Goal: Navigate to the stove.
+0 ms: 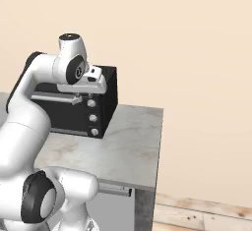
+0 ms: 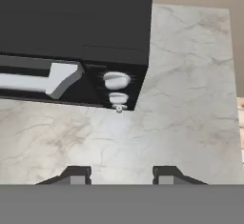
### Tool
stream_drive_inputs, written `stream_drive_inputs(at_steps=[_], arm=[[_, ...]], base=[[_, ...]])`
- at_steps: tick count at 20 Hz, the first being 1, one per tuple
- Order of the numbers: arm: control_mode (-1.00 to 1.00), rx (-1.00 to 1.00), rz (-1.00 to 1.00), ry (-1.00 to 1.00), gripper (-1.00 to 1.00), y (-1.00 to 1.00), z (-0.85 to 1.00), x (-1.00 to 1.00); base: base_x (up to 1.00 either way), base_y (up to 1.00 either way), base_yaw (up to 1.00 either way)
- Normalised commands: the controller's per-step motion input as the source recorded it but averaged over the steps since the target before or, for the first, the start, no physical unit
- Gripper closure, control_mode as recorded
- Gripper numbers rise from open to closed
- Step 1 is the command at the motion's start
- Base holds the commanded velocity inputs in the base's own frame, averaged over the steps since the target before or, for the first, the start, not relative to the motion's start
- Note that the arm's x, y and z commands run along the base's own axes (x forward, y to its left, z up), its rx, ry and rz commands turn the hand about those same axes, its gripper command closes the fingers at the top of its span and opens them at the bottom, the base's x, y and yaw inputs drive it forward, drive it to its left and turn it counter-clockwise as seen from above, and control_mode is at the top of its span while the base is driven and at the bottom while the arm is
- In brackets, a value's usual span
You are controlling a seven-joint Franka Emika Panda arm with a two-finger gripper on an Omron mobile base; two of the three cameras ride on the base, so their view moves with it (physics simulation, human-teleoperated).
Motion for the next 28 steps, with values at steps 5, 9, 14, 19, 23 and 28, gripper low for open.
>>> stream_drive_inputs(at_steps=[5, 9, 14, 19, 23, 28], arm=[[-1.00, 0.00, 0.00, 0.04, -1.00, 0.00, -0.05, -0.20], [-1.00, 0.03, 0.00, -0.02, -1.00, -0.08, -0.01, -0.88], [-1.00, 0.05, 0.00, -0.06, -1.00, -0.15, 0.00, -1.00], [-1.00, 0.02, 0.00, -0.04, -1.00, -0.03, 0.00, -0.78], [1.00, 0.00, 0.00, 0.00, -1.00, 0.00, 0.00, -0.08], [1.00, 0.00, 0.00, 0.00, -1.00, 0.00, 0.00, 0.00]], base=[[0.00, 0.00, 0.00], [0.00, 0.00, 0.00], [0.00, 0.00, 0.00], [0.00, 0.00, 0.00], [-0.50, 0.00, 0.08], [-1.00, -0.05, 0.54]])
